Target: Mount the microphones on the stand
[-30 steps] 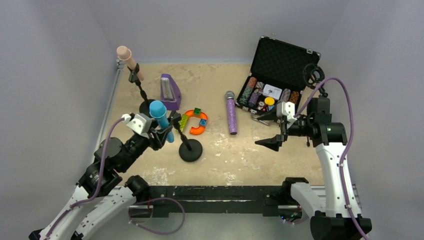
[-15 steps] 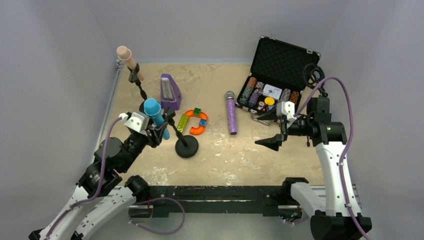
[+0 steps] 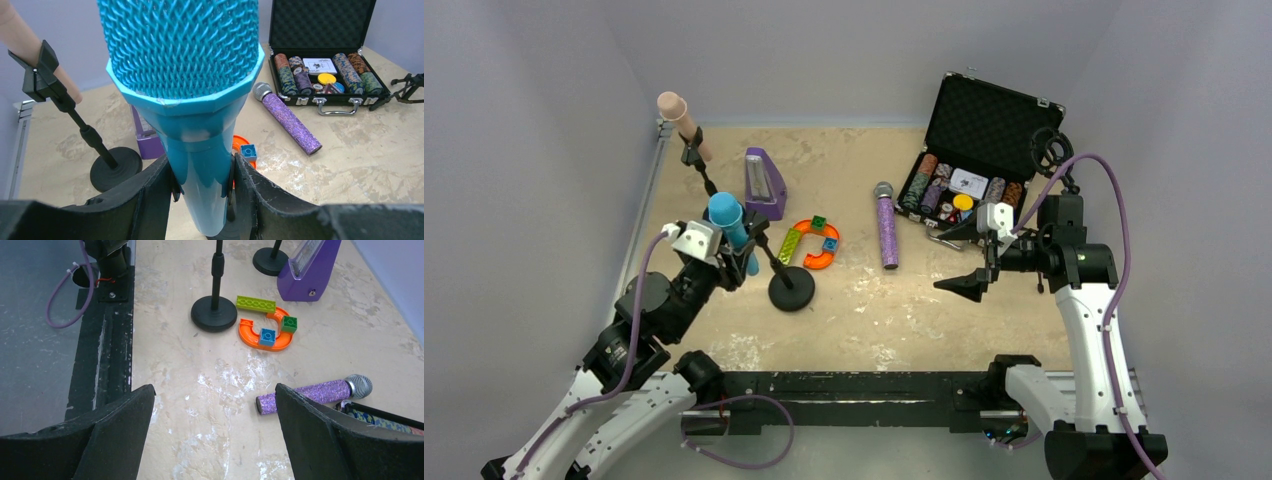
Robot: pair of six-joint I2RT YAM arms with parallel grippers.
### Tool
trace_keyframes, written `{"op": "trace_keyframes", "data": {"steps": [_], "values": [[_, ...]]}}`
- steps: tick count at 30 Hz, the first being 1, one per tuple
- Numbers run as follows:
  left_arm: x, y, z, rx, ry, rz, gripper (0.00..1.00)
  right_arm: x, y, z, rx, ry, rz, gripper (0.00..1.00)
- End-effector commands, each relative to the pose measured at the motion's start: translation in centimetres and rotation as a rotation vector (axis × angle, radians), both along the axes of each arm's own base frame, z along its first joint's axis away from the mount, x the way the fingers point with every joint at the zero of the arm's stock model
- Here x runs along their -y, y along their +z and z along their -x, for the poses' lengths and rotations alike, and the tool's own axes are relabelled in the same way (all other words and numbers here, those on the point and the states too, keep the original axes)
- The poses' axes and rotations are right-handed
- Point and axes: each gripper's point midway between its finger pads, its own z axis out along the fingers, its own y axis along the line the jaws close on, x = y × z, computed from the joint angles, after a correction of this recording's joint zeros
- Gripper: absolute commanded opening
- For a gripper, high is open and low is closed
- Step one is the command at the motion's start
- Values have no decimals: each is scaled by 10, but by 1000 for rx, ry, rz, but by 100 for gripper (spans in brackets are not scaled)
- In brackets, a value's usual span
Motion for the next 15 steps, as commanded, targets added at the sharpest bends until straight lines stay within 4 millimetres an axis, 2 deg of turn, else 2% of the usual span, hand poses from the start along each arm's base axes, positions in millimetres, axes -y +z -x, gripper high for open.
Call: {"op": "trace_keyframes", "data": {"steps": [1,11,15], "values": [[-21,-12,-13,-26,113,-136,1,-2,12,3,33,23,-27,93],[-40,-1,-25,-34,205,-240,1,-2,12,4,34,24,-28,93],[-48,-3,-29,-54,237,-274,1,-2,13,4,36,25,-28,93]]}}
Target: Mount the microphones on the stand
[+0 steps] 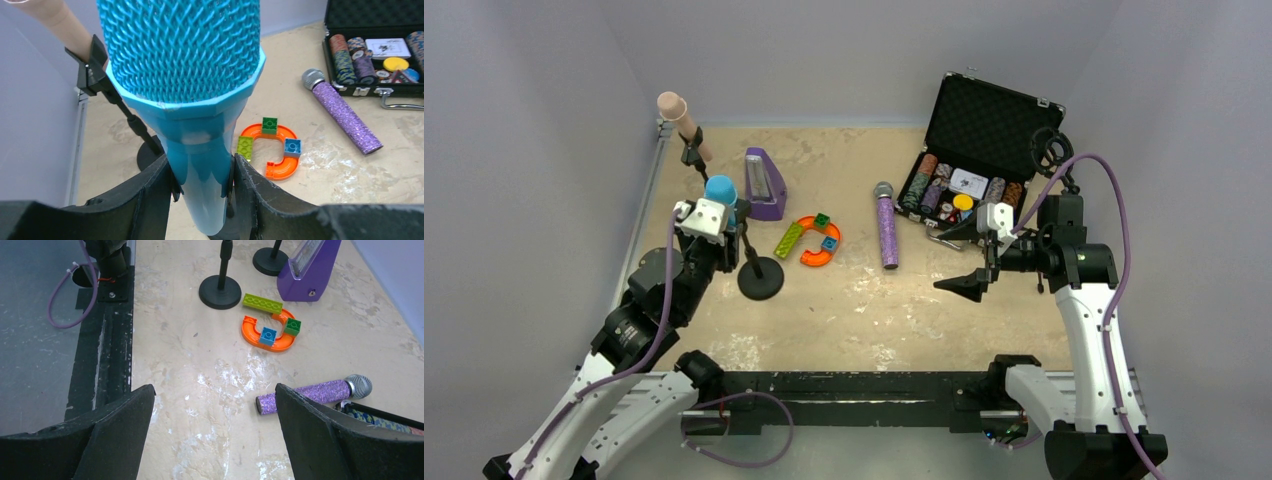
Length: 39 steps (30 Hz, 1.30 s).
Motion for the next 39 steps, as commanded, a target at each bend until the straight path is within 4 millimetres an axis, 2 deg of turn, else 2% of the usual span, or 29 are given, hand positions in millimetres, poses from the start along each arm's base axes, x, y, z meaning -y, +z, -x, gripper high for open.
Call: {"op": "trace_keyframes", "data": {"steps": [1,9,16,26,31,39], "values": [[-26,-4,-3,-29,89,-127,1,-2,13,4,35,25,-29,93],[-25,-17,-7,-67,95,-119,5,-3,13,4,37,27,-29,93],[-21,-20,-6,-84,87,-84,31,-3,13,4,34,27,-30,93],[-23,-11,3,-79,84,-38,64,-2,12,3,31,26,-29,93],[-27,-6,10,-72,88,-10,76,-2,11,3,28,25,-28,93],[-27,5,26,-53,54,62,86,-2,11,2,26,24,-27,93]]}}
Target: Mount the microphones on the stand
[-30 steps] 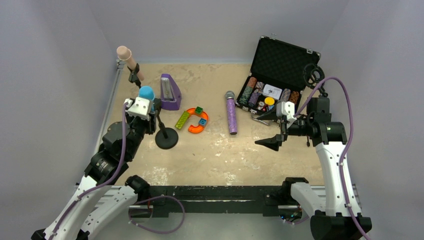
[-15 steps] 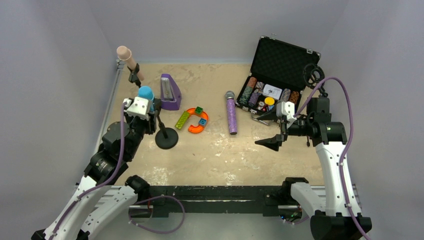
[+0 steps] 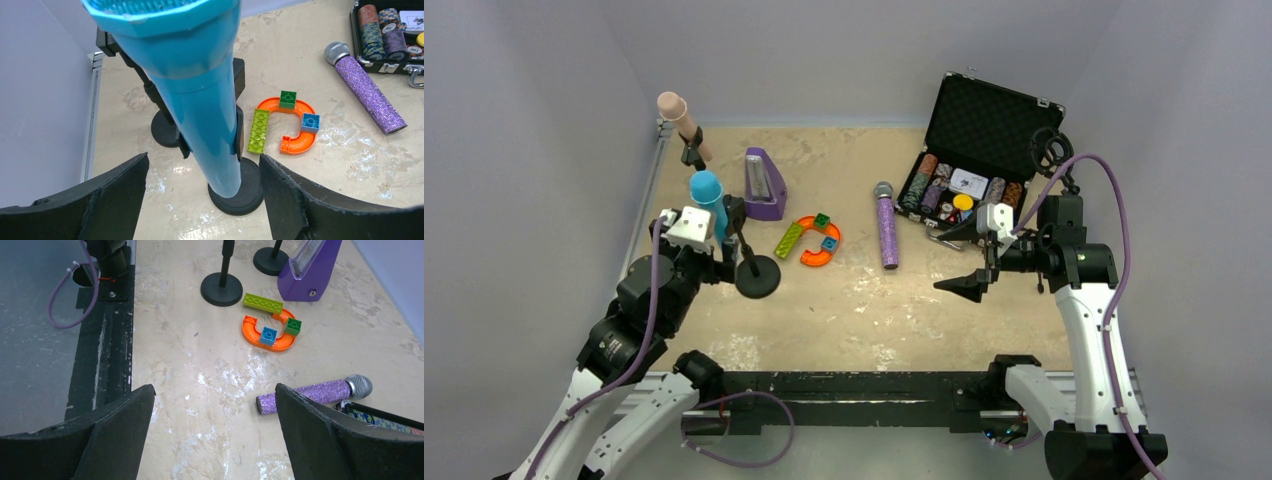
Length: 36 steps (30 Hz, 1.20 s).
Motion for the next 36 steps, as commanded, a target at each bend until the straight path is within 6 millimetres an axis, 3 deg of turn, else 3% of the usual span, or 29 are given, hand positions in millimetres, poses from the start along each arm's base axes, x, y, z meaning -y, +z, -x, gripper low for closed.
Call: {"op": "trace_keyframes", "data": {"steps": [1,12,18,30,36], "values": [[0,23,12,42,-17,88,88,-2,11,1,26,22,-27,93],[3,26,25,23,-62,121,99,-2,11,1,24,21,-26,93],[4,27,34,9,-93,125,99,-2,11,1,25,20,-26,93],[-2,35,78,-2,-169,214,99,-1,10,-1,25,14,-19,93],[7,42,96,-2,-258,265,99,-1,8,-2,22,11,-13,93]]}}
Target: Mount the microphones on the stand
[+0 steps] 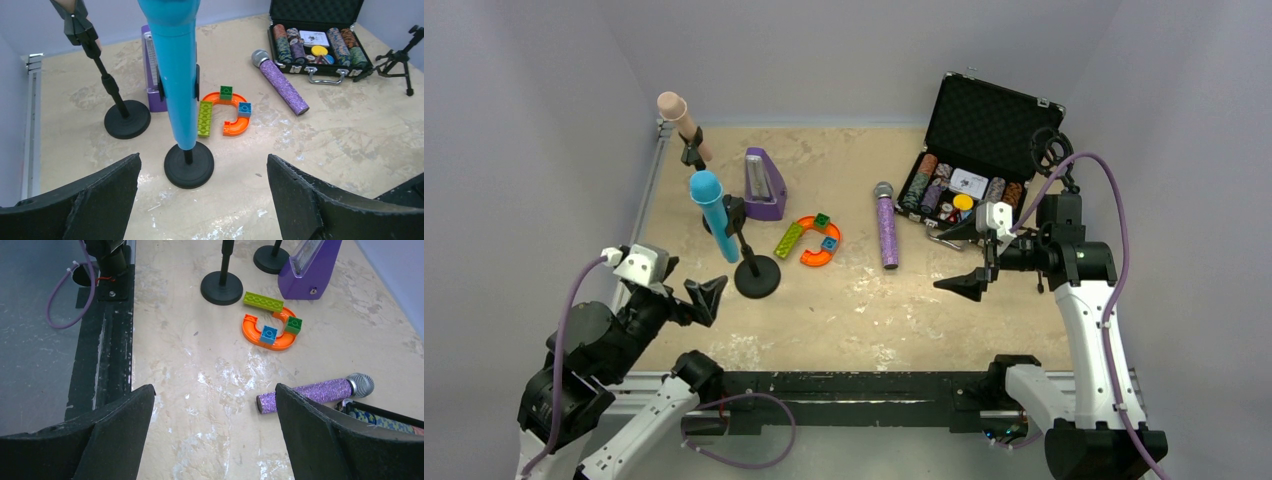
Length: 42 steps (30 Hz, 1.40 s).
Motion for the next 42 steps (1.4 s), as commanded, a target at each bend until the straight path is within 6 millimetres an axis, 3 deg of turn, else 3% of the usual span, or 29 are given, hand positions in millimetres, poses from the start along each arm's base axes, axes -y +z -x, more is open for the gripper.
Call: {"op": "trace_keyframes", "data": {"steps": [1,4,11,16,22,28,31,37,42], "values": [[12,11,18,7,-96,70,99,-1,10,0,30,10,-13,93],[22,18,29,30,-170,117,99,0,9,0,30,8,-10,93],[80,24,61,-6,-537,217,99,1,7,-2,34,-3,5,93],[111,20,72,-74,-738,225,99,3,6,-4,40,-19,24,93],[143,12,65,-135,-894,258,99,8,10,-8,50,-57,63,93],[166,-11,48,-213,-934,223,99,14,3,-9,9,-98,113,93],[172,-26,38,-260,-922,178,99,17,-3,-8,-23,-123,123,93],[158,-64,22,-356,-821,12,99,24,-16,-16,-63,-226,141,93],[153,-86,16,-363,-799,-52,99,35,-10,-27,-50,-337,153,93]]}}
